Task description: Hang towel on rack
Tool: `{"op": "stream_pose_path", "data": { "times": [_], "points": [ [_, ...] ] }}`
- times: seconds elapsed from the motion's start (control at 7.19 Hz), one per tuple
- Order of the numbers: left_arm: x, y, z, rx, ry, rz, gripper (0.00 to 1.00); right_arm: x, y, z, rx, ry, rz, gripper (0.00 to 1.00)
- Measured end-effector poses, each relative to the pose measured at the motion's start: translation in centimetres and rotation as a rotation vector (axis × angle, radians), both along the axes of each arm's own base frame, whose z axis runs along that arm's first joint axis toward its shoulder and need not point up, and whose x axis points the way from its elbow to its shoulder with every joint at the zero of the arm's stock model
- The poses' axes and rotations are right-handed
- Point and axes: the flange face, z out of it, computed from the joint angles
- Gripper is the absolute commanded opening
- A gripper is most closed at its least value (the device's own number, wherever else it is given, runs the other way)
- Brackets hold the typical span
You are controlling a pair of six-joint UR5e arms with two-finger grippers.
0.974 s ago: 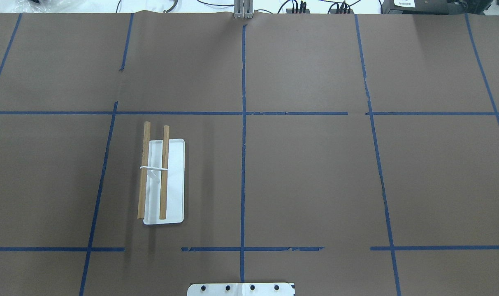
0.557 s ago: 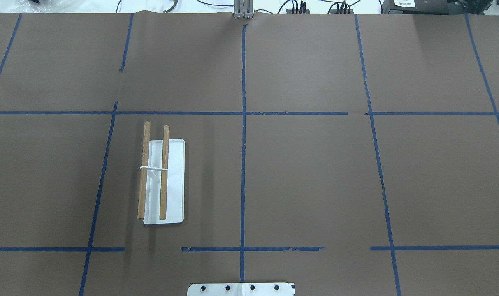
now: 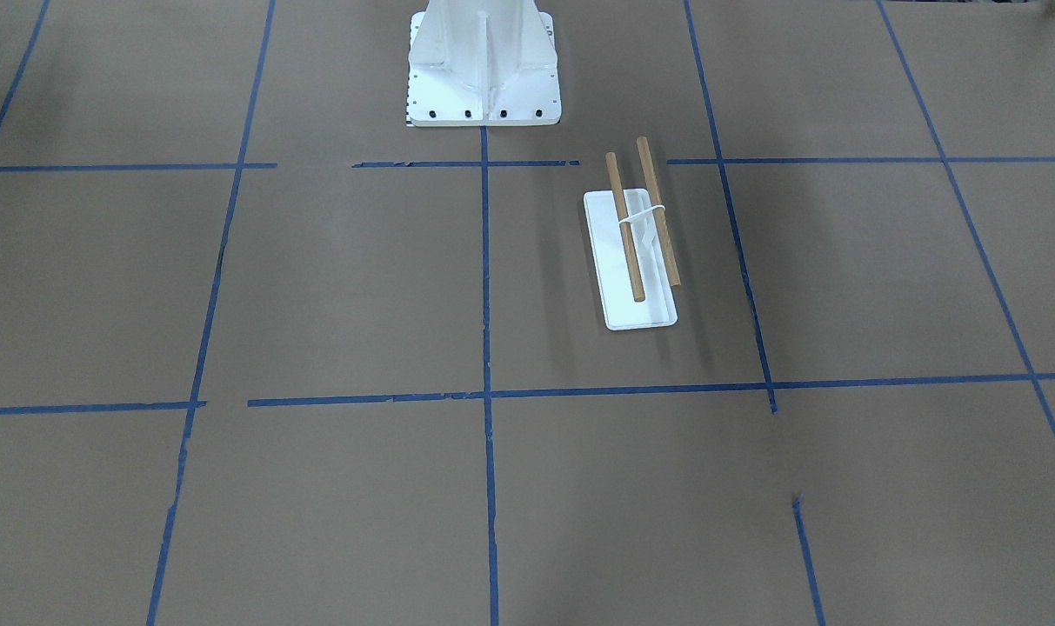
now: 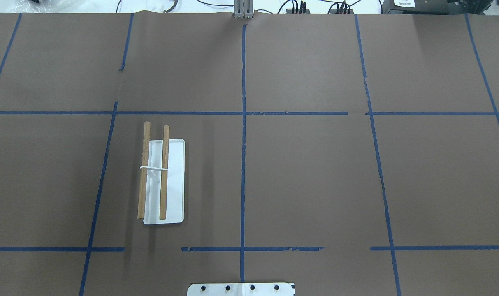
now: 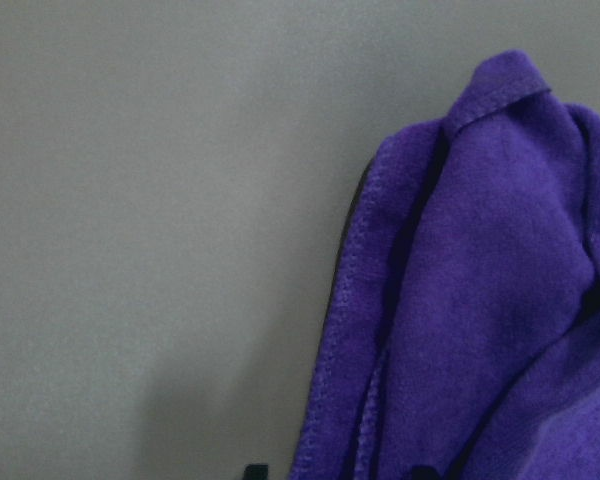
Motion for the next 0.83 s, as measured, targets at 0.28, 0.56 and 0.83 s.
{"op": "stream_pose_path", "data": {
  "times": [0.28, 0.56, 0.83],
  "points": [
    [0.00, 0.04, 0.09, -0.002, 0.000, 0.000, 1.00, 0.01, 0.25, 0.32, -0.012, 0.001, 0.005, 0.43],
    [0.00, 0.08, 0.12, -0.002, 0.000, 0.000, 1.00, -0.06, 0.29, 0.40, -0.013, 0.001, 0.001, 0.00],
    [0.00, 0.04, 0.18, -0.004, 0.000, 0.000, 1.00, -0.21, 0.00, 0.29, -0.001, 0.003, -0.014, 0.00]
  ]
}}
